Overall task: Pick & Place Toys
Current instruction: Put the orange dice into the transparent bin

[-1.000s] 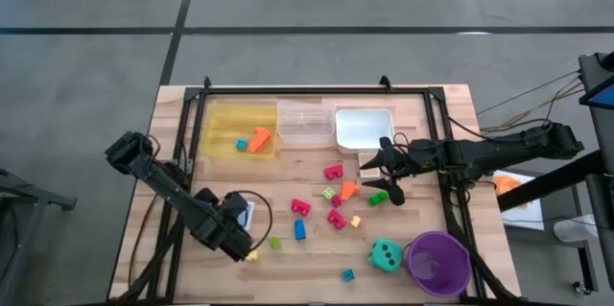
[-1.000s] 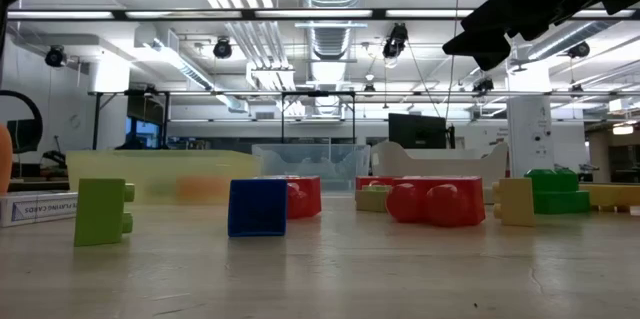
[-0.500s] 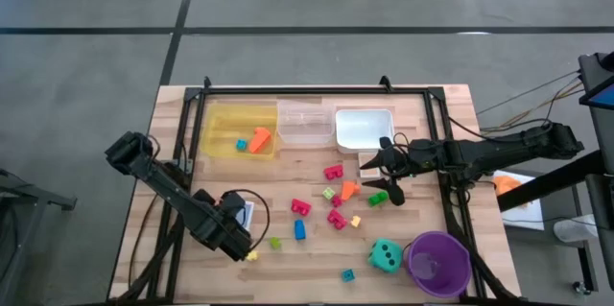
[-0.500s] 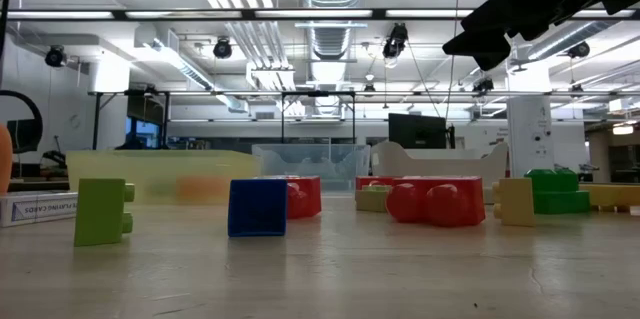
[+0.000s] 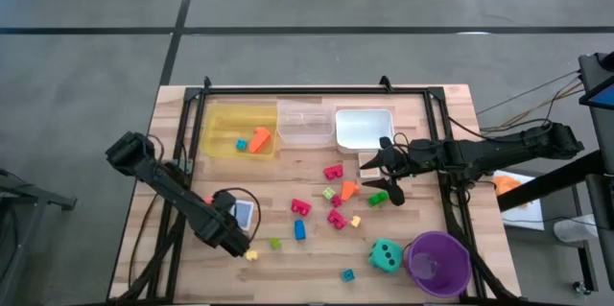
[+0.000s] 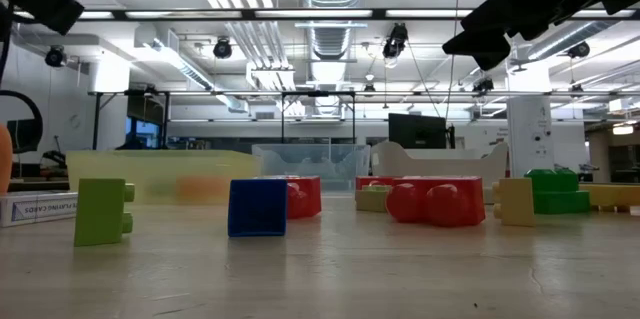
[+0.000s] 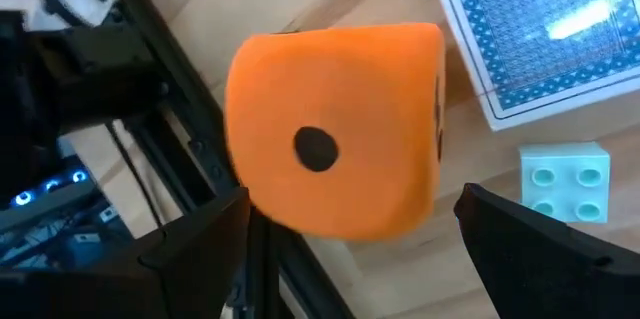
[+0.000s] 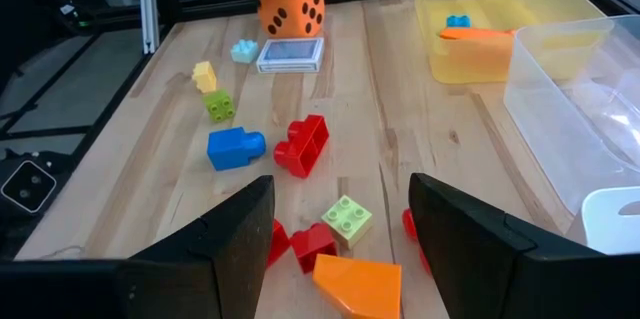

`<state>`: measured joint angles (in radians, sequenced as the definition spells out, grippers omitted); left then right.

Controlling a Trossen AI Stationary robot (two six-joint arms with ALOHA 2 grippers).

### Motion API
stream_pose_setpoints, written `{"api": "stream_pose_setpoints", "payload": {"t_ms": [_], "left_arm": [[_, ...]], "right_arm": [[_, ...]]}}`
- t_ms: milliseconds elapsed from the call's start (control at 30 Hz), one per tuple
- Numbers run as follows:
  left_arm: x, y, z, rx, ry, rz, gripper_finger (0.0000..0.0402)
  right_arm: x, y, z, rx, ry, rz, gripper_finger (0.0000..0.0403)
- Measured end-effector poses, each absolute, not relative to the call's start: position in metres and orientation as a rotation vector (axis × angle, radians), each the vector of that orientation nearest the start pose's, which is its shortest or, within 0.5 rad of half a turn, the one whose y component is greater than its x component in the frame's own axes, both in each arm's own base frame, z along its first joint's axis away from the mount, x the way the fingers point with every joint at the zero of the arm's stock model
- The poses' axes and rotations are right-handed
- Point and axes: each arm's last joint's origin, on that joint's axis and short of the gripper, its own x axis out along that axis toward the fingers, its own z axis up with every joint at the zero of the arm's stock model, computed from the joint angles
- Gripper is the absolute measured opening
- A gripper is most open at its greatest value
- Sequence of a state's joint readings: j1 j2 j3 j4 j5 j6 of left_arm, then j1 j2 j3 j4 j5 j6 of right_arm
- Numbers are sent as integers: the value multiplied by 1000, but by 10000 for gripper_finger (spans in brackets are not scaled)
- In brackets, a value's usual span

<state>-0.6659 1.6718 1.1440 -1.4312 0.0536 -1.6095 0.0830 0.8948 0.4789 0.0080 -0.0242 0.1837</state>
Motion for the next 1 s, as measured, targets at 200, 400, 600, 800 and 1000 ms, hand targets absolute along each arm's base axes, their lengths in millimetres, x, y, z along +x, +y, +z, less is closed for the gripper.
{"api": "stream_pose_setpoints", "payload": {"t_ms": [200,400,600,800,1000], "left_arm": [[197,-156,195,-483,1642,988,352],[192,-153,186,-471,1652,997,352],[188,-150,181,-461,1658,1038,352],[186,-148,178,-464,1644,1072,352],[184,-146,175,-478,1622,1104,352]], "right_arm": [[191,17,228,169,410,69,230],[191,17,228,169,409,69,230],[192,17,228,169,407,69,230],[192,17,228,170,405,69,230],[192,17,229,170,398,70,230]]}}
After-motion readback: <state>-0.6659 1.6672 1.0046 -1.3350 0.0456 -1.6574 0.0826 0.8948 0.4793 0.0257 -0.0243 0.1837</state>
